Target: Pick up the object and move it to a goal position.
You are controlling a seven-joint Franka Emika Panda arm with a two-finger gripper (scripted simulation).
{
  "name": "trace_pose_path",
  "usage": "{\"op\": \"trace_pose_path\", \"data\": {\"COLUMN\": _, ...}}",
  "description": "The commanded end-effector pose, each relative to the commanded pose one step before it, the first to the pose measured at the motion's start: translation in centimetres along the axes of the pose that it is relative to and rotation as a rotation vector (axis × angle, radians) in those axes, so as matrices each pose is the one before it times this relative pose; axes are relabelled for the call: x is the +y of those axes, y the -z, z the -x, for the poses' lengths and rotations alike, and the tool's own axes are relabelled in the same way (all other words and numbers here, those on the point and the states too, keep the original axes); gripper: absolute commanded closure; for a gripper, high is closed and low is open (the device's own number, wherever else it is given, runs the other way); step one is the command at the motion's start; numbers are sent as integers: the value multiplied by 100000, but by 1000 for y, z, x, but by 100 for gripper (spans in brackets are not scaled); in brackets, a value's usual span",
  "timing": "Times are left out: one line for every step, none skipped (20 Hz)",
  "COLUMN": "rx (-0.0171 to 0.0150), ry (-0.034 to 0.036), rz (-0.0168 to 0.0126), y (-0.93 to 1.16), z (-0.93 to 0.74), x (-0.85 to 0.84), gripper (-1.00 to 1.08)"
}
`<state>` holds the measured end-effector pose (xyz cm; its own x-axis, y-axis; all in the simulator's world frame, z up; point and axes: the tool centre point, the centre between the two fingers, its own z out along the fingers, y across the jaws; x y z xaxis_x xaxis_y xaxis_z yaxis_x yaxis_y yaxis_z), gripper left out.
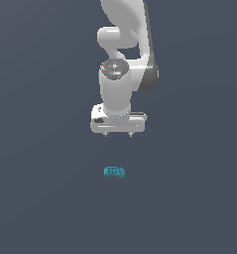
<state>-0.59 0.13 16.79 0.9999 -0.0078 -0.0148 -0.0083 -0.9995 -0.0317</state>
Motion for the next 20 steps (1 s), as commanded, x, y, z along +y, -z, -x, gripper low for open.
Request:
{"op": "trace_pose_path", "data": {"rx": 0, "ry": 0, "rz": 0, "y": 0, "z": 0, "x": 1, "gripper": -92}}
{"op": "trace_pose_path", "data": {"rx": -38, "ry": 88, "rz": -19, "y": 1, "z": 15, "x": -35, "gripper": -92}}
{"op": "trace_pose_path", "data": {"rx": -139, "ry": 315, "rz": -75, "y": -14, "z": 39, "x": -133, "gripper": -92}}
{"op": "trace_pose_path", "data": {"rx": -213, "ry": 477, "rz": -115, "y": -16, "z": 63, "x": -201, "gripper": -92}}
{"op": "trace_pose_path", "data": {"rx": -291, "ry": 644, "rz": -158, "y": -22, "z": 88, "x": -274, "gripper": -92}}
{"op": "trace_pose_path", "data": {"rx": -365, "ry": 790, "rz": -200, "y": -27, "z": 111, "x": -344, "gripper": -92}}
{"op": "trace_pose_path", "data": {"rx": -403, "ry": 841, "rz": -224, "y": -30, "z": 124, "x": -380, "gripper": -92}}
{"op": "trace_pose_path", "data": {"rx": -339, "ry": 667, "rz": -192, "y": -24, "z": 107, "x": -320, "gripper": -92}}
{"op": "trace_pose_path", "data": {"rx": -255, "ry": 457, "rz": -148, "y": -15, "z": 85, "x": -242, "gripper": -92}}
{"op": "trace_pose_path", "data": {"rx": -171, "ry": 256, "rz": -103, "y": -10, "z": 59, "x": -162, "gripper": -92}}
{"op": "trace_pose_path", "data": {"rx": -83, "ry": 67, "rz": -54, "y": -4, "z": 32, "x": -77, "gripper": -92}}
{"op": "trace_pose_path", "data": {"rx": 10, "ry": -68, "rz": 1, "y": 6, "z": 4, "x": 1, "gripper": -92}}
{"op": "trace_pose_path", "data": {"rx": 59, "ry": -69, "rz": 37, "y": 1, "z": -24, "x": 61, "gripper": -92}}
{"op": "trace_pose_path", "data": {"rx": 53, "ry": 97, "rz": 46, "y": 0, "z": -27, "x": 40, "gripper": -92}}
{"op": "trace_pose_path", "data": {"rx": 12, "ry": 237, "rz": 27, "y": -16, "z": -31, "x": 32, "gripper": -92}}
{"op": "trace_pose_path", "data": {"rx": 2, "ry": 413, "rz": 34, "y": -20, "z": -36, "x": 7, "gripper": -92}}
{"op": "trace_pose_path", "data": {"rx": -8, "ry": 564, "rz": 38, "y": -27, "z": -45, "x": 2, "gripper": -92}}
{"op": "trace_pose_path", "data": {"rx": -11, "ry": 709, "rz": 47, "y": -35, "z": -56, "x": 4, "gripper": -92}}
{"op": "trace_pose_path", "data": {"rx": -8, "ry": 855, "rz": 61, "y": -42, "z": -70, "x": 10, "gripper": -92}}
{"op": "trace_pose_path", "data": {"rx": -2, "ry": 991, "rz": 75, "y": -49, "z": -84, "x": 19, "gripper": -92}}
